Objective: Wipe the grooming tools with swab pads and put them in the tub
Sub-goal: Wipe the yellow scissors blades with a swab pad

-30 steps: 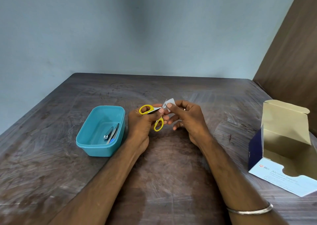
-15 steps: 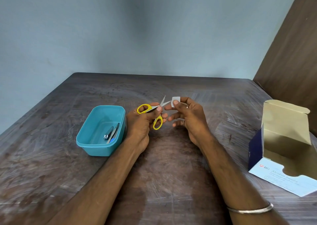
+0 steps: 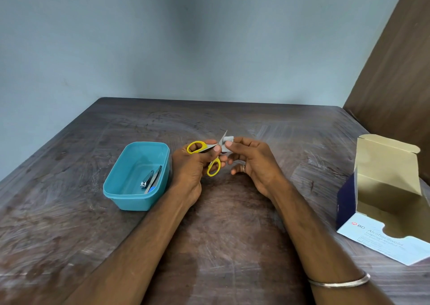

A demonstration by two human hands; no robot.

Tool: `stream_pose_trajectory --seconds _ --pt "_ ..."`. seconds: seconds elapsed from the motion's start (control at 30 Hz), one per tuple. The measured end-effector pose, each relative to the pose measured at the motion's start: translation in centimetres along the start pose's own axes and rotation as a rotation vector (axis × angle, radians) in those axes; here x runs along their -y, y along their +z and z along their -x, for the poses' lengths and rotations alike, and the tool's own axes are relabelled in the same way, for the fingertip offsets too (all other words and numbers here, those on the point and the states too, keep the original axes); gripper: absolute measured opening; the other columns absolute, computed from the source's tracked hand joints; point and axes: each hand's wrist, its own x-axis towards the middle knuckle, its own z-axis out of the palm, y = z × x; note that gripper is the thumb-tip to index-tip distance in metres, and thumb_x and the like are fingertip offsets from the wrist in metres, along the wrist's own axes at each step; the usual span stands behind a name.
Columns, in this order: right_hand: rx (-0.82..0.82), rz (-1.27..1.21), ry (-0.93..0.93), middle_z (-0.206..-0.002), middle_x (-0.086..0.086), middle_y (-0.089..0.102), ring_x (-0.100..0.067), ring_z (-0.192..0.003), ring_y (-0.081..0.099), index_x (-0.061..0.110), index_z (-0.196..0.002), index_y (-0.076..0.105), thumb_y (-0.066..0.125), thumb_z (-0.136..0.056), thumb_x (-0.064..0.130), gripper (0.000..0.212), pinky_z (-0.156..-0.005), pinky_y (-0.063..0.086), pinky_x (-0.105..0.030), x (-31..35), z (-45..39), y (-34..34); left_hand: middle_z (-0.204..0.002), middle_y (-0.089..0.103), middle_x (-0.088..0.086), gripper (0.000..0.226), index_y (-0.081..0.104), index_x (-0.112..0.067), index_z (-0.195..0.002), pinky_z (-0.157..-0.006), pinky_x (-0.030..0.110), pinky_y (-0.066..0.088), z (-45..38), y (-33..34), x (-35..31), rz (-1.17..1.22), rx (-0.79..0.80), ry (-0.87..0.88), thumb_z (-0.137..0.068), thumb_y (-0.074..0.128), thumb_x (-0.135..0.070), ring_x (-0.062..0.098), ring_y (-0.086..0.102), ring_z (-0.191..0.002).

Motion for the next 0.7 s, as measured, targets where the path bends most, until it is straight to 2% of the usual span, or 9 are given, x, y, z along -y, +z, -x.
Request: stream_pose_trajectory --seconds 0.23,0.33,0.5,0.6,0.7 --pt "-0.098 0.057 -0.065 -0.077 -0.008 0.068 -0.018 -0.061 0.057 0.009 -0.087 0.075 0.079 -0.083 0.016 0.009 -0.048 0.048 -0.030 -0.12 0.02 0.00 -0.078 0.074 0.018 0.013 0.070 -0.002 -0.092 -0.057 0.030 0.060 0.26 0.36 -0.03 -0.042 0.010 0.023 -0.081 0.073 0.004 0.026 0.074 -0.066" --pt "-0.113 0.049 -0.068 -0.073 -0.006 0.068 -0.016 -0.061 0.058 0.009 -0.090 0.076 0.079 -0.083 0.015 0.010 -0.049 0.049 -0.031 -0.09 0.06 0.09 -0.077 0.074 0.016 0.013 0.070 -0.003 -0.092 -0.057 0.030 0.060 0.24 0.32 -0.04 -0.048 0.002 0.022 -0.081 0.073 0.003 0.026 0.074 -0.066" --pt "-0.066 0.072 -0.050 -0.081 -0.010 0.070 -0.017 -0.063 0.059 0.005 -0.100 0.075 0.077 -0.086 0.017 0.018 -0.049 0.050 -0.030 -0.23 0.03 0.01 -0.080 0.075 0.018 0.014 0.071 -0.003 -0.092 -0.057 0.030 0.060 0.26 0.23 -0.10 -0.050 -0.009 0.029 -0.080 0.073 0.004 0.026 0.074 -0.067" --pt "-0.077 0.090 -0.057 -0.075 -0.005 0.070 -0.016 -0.060 0.059 0.009 -0.092 0.075 0.079 -0.084 0.017 0.012 -0.049 0.050 -0.030 -0.18 0.03 -0.09 -0.079 0.075 0.017 0.014 0.071 -0.004 -0.091 -0.057 0.031 0.060 0.22 0.16 -0.02 -0.059 -0.004 0.027 -0.080 0.073 0.004 0.027 0.074 -0.068" --pt "-0.125 0.068 -0.066 -0.071 -0.004 0.068 -0.015 -0.057 0.059 0.007 -0.091 0.074 0.082 -0.080 0.015 0.016 -0.048 0.051 -0.030 -0.09 0.01 -0.21 -0.078 0.074 0.016 0.014 0.071 -0.004 -0.092 -0.059 0.032 0.061 0.18 0.07 0.05 -0.067 -0.001 0.023 -0.081 0.073 0.003 0.028 0.074 -0.069"
